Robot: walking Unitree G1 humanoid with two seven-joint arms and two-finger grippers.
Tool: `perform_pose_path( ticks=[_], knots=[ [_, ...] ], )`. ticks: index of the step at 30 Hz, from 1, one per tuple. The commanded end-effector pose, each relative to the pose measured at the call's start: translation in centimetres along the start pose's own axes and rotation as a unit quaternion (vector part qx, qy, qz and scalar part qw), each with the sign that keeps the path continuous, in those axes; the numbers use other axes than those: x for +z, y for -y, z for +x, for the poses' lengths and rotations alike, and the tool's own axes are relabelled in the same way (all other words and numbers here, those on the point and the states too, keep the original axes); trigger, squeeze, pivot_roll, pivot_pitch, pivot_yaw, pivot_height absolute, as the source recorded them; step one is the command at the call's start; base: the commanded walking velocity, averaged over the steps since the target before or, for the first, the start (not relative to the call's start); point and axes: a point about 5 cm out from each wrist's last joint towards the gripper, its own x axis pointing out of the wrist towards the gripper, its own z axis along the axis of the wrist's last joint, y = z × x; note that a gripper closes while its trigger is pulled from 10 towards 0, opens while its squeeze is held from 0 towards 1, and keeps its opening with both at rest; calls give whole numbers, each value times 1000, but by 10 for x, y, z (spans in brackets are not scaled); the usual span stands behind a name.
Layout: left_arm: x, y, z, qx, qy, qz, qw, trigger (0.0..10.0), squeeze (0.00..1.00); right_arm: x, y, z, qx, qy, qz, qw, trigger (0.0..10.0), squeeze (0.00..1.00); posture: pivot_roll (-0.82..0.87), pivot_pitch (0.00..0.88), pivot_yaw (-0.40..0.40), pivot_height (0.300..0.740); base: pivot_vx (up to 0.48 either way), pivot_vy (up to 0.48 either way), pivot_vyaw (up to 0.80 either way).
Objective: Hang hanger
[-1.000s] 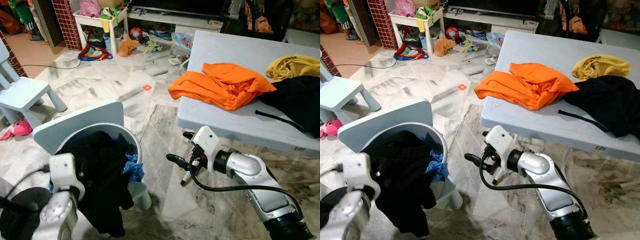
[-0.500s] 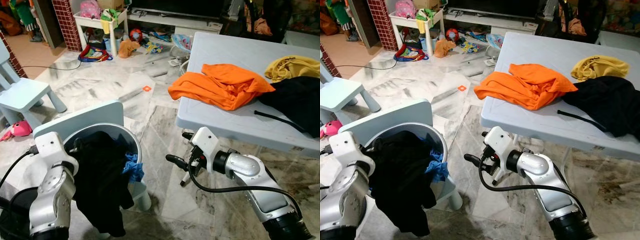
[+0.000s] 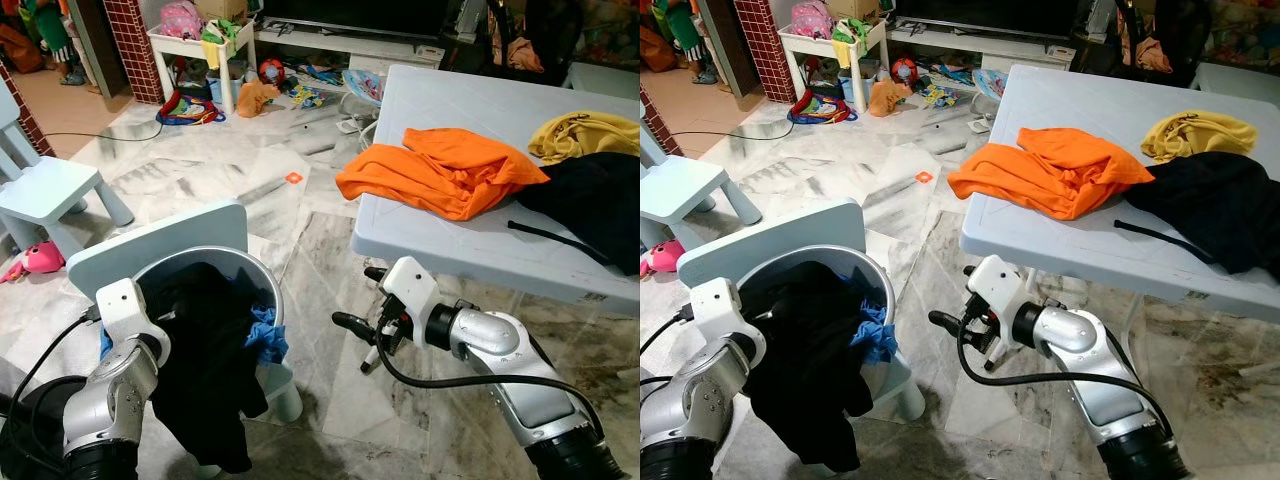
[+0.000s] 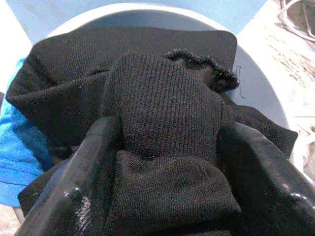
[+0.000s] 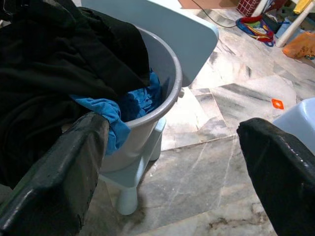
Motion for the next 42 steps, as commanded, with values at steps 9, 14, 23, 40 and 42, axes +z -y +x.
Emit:
perform_pose_path(
  ticks=[9,14,23,40,42],
  knots=[
    [11,5,6,-20,-14,7,1000,9294,0,0,-1,1,-2,-1,-11,1000,10000,0,-100,71,-15,740,0,0,0],
    [13,6,7,-27,-19,-38,999,0,0,0,-2,1,-2,-1,-11,1000,10000,0,-100,71,-15,740,0,0,0],
    [12,10,5,-38,-31,-85,995,0,0,-1,-3,1,0,-2,-14,1000,10000,0,-100,65,-11,740,0,0,0],
    [-6,6,-22,7,76,-29,997,0,0,-2,-2,1,-2,-1,-19,1000,10000,0,-95,55,-16,740,0,0,0],
    [-7,10,-26,4,96,7,995,0,0,-1,-1,2,-3,-1,-19,1000,10000,0,-94,56,-20,740,0,0,0]
  ],
)
